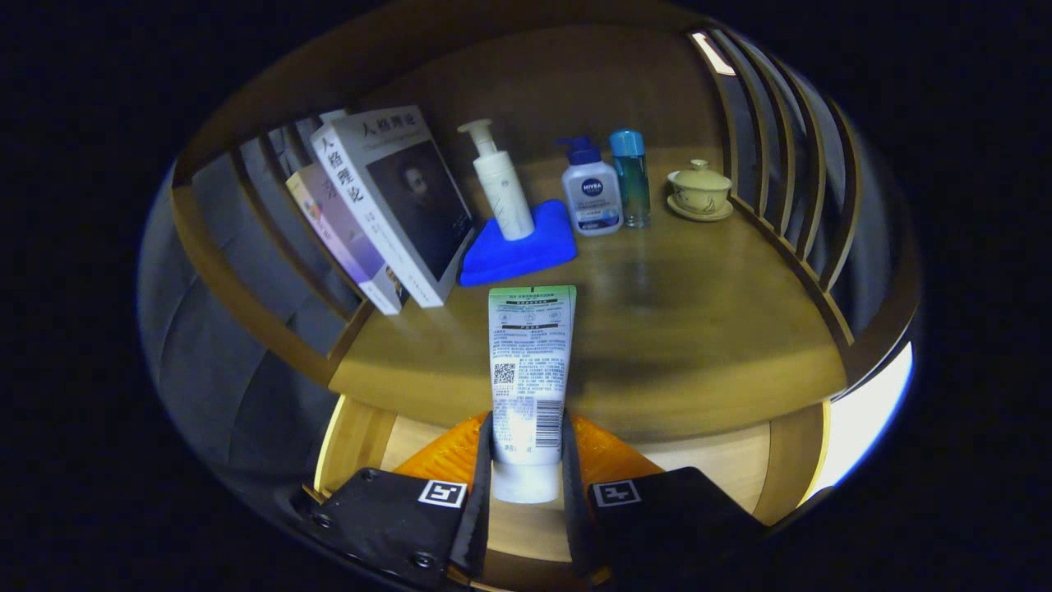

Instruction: Pull open the drawer, take out the items inside it, and place them on the countertop above the cabinet.

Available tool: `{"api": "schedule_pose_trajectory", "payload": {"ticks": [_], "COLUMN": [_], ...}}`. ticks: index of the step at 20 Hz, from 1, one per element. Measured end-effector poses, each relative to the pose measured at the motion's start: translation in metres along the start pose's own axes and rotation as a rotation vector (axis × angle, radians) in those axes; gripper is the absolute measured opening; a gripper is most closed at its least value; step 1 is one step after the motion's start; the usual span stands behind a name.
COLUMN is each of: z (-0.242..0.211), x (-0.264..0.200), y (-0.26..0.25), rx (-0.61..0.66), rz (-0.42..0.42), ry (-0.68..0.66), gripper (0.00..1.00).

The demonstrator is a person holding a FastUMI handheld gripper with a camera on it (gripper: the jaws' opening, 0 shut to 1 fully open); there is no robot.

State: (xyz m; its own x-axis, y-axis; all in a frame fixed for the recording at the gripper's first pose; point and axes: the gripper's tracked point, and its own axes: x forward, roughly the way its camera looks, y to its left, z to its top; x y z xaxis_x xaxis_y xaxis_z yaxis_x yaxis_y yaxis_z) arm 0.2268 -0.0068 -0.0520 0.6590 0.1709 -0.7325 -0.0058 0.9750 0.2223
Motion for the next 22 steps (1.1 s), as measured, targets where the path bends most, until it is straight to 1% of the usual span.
{"api": "schedule_pose_trajectory", "payload": {"ticks": [4, 7, 9, 12, 13, 16, 18, 20, 22], "z": [0.023, 0.022, 0.021, 0.031, 0.032, 0.041, 0.039, 0.025, 0.002], "x": [0.023, 0.042, 0.049, 0.04, 0.036, 0.01, -0.019, -0.04, -0.06], "y": [0.002, 0.001, -0.007, -0.007, -0.005, 0.003, 0.012, 0.021, 0.028], "rx": [0.037, 0.083, 0.079, 0.057, 0.051, -0.001, -0.053, -0.091, -0.121], "rz": [-0.023, -0.036, -0.068, -0.075, -0.064, -0.045, -0.038, -0.005, 0.018], "ry": [-0.007, 0.022, 0.027, -0.028, -0.051, -0.137, -0.207, -0.273, -0.317], "gripper": [0.41, 0.43, 0.44, 0.53, 0.55, 0.81, 0.98, 0.98, 0.98]}}
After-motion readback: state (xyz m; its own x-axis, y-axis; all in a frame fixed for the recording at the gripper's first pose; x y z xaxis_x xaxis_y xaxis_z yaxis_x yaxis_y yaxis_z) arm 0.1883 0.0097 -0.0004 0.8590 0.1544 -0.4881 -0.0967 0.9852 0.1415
